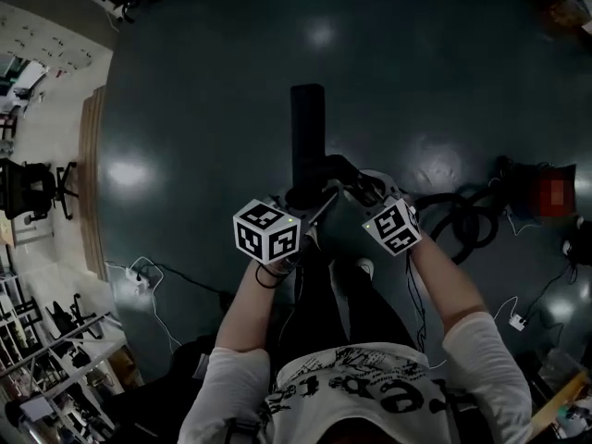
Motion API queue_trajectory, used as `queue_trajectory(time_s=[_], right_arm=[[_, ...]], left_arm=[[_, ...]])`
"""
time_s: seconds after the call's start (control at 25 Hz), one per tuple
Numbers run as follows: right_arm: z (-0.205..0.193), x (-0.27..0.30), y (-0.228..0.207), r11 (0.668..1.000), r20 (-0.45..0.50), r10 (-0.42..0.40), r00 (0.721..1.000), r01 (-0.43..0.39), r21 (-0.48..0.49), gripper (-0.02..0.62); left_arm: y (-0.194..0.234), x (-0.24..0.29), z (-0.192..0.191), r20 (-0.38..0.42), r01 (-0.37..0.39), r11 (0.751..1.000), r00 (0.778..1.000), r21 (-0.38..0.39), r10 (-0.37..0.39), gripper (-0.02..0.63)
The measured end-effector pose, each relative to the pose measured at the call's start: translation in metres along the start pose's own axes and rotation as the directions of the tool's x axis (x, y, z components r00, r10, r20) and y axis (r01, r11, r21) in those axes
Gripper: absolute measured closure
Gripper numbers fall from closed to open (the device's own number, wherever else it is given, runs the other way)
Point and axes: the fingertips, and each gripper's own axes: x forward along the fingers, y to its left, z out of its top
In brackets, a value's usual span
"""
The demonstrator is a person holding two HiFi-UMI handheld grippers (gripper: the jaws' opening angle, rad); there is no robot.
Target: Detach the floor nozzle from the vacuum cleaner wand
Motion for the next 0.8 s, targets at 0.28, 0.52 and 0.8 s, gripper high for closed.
queue_trajectory(time_s=[0.28, 0.52, 0.8], right_arm=[[0.084, -0.154, 0.015, 0.994, 0.112, -0.093, 0.989, 0.098, -0.042, 0.416], [0.106, -0.244, 0.046, 0.981, 0.161, -0.177, 0.971, 0.187, -0.048, 0.416], [0.089, -0.302, 0.051, 0.975, 0.179, -0.220, 0.959, 0.224, -0.004, 0.416]], left_arm=[[-0.164, -0.050, 0.065, 0.038, 0.025, 0.968, 0.999, 0.249, -0.035, 0.479], [-0.259, -0.083, 0.070, 0.093, 0.001, 0.905, 0.995, 0.425, -0.044, 0.479], [-0.324, -0.071, 0.064, 0.112, -0.024, 0.833, 0.993, 0.553, -0.045, 0.479]])
